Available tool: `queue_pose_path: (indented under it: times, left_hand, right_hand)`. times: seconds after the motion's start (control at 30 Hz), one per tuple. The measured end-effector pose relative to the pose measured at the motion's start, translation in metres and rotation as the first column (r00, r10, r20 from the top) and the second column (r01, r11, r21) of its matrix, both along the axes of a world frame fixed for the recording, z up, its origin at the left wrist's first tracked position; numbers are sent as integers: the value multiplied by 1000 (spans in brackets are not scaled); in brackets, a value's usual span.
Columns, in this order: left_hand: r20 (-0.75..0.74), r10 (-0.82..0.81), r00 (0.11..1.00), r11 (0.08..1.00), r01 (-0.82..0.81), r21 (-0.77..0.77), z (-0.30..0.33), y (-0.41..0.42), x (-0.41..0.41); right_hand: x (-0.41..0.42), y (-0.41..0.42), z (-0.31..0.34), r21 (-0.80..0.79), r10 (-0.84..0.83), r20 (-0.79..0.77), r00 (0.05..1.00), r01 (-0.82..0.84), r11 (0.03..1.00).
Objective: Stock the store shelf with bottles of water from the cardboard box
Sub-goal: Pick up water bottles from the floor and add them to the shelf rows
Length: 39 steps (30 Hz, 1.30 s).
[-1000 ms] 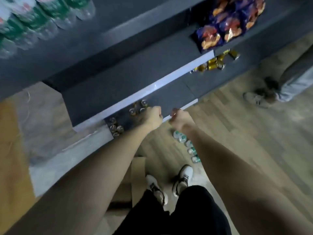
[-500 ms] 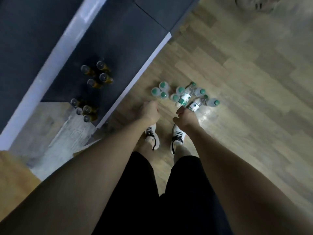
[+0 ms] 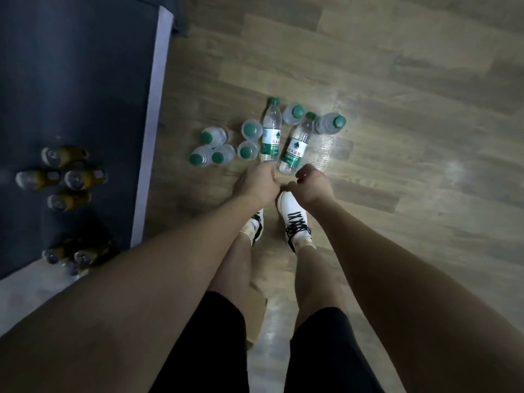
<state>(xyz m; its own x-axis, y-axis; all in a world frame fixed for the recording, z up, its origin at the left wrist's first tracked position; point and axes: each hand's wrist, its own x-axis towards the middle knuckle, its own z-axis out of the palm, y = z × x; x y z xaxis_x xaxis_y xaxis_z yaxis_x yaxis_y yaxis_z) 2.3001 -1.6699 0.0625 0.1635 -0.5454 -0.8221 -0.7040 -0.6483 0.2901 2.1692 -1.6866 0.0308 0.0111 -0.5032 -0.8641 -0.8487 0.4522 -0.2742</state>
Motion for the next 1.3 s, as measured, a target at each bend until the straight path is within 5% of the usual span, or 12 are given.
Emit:
queue_pose_path:
  times: [0.33, 0.8, 1.07, 1.3]
  left_hand:
    - [-5, -101, 995, 992, 101, 71, -158, -15, -19]
    - [169, -310, 936, 949, 297, 102, -311, -43, -28]
    - [143, -318, 937, 947, 306, 102, -315, -34, -30]
    - [58, -291, 955, 952, 283, 120, -234, -22, -33]
  right_hand:
    - [-22, 11, -139, 34, -218, -34, 975, 219, 975]
    - [-7, -12, -313, 40, -379, -142, 915, 388, 921]
    - [-15, -1, -341, 162, -372, -133, 918, 391, 906]
    - [-40, 27, -245, 433, -526, 65, 848, 451, 781]
